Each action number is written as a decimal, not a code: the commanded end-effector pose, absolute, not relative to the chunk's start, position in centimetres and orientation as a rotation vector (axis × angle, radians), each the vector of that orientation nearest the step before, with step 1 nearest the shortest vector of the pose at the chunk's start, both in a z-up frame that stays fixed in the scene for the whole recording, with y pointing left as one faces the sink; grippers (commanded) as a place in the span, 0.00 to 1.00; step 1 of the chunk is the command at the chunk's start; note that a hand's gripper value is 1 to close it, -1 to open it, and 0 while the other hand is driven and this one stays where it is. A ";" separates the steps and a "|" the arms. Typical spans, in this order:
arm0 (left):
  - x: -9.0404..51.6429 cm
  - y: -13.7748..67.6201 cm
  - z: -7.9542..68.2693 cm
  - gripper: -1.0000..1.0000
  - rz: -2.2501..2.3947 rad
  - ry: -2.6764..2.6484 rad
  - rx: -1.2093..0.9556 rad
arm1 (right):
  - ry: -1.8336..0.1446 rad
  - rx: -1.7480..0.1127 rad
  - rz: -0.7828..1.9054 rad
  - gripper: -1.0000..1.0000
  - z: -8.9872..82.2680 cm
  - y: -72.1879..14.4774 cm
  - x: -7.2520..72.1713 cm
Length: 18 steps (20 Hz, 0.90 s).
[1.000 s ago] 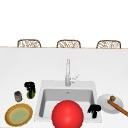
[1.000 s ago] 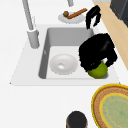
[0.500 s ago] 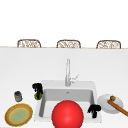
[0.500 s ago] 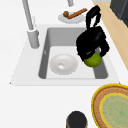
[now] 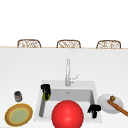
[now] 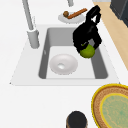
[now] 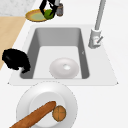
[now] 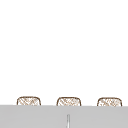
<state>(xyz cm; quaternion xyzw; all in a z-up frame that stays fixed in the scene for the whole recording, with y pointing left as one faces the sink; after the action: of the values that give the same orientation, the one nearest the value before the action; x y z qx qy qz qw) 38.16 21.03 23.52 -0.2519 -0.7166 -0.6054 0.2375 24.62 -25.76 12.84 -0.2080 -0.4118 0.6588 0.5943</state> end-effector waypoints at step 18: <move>42.1 6.2 14.9 1.00 -1.685 -2.063 -0.580 | -0.957 -0.483 1.531 0.50 12.8 -25.8 24.6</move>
<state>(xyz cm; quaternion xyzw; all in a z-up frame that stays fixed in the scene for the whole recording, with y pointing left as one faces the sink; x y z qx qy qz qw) 41.73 7.97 16.72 -0.2327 -0.7250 -0.6095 0.2208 24.62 -25.76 12.84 -0.2080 -0.4118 0.6588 0.5943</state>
